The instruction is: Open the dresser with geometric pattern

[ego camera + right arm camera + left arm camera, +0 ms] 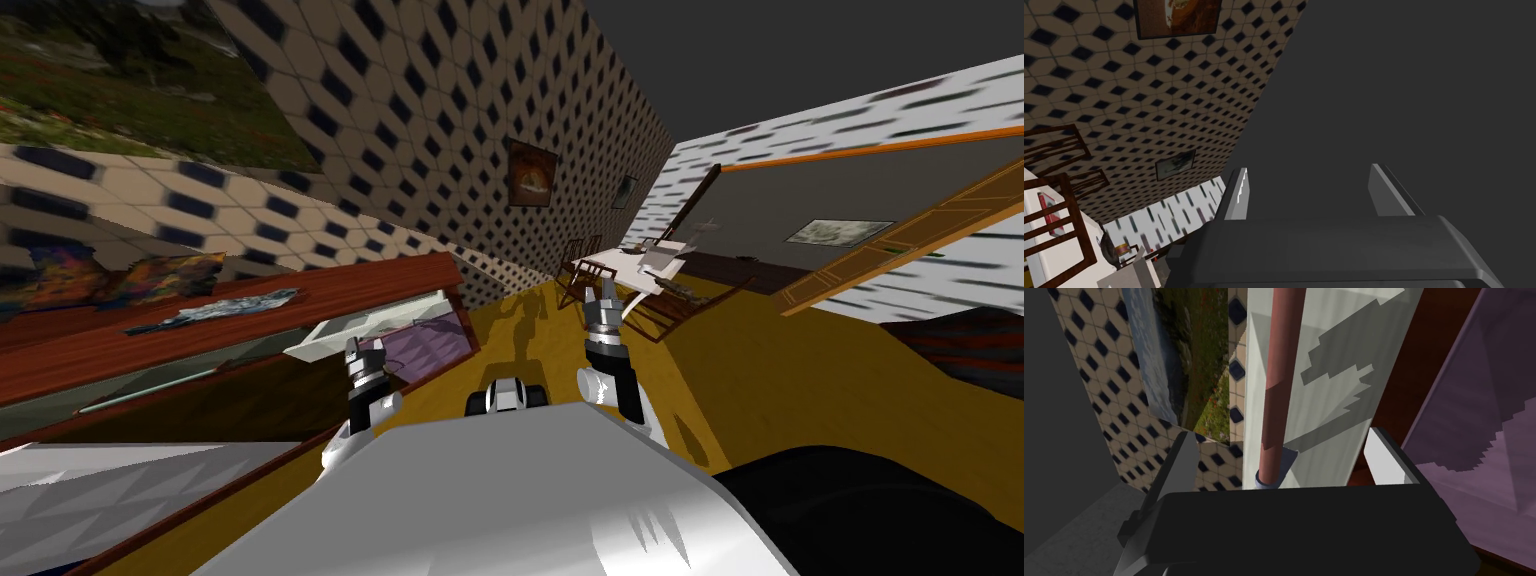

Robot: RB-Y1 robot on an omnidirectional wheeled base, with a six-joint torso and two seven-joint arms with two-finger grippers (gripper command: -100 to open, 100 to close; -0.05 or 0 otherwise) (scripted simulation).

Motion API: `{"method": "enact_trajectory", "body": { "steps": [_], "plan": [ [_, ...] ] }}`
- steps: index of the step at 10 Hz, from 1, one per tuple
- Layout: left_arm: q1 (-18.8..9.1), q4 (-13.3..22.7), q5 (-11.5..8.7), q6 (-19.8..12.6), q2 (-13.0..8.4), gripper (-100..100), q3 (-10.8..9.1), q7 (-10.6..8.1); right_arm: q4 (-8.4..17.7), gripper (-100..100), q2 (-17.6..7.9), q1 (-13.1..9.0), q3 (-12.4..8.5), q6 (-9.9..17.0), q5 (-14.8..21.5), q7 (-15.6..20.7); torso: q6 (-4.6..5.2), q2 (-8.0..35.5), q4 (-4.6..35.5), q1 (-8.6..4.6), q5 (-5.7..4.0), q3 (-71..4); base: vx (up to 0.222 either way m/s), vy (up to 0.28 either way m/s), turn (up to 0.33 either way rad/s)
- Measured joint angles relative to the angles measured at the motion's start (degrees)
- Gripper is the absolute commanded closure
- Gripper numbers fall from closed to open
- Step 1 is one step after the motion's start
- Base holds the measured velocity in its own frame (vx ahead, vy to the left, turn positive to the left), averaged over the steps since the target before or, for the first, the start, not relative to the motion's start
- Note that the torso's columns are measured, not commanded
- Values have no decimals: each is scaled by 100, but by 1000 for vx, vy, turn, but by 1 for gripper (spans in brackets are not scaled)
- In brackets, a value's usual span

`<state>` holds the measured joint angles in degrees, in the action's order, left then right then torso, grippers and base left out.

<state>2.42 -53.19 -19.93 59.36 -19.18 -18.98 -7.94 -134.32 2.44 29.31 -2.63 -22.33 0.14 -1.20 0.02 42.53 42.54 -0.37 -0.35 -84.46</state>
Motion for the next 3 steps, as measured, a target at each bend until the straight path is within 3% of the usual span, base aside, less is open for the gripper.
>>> {"method": "enact_trajectory", "body": {
  "steps": [3],
  "plan": [
    [24, 30, 0, -30, 17, 0, 7, 2, 0, 0, 0, 0, 0, 0, 0, 0, -1, -14, -15, 21, 20, -6, 0, 0, 0]
  ]
}}
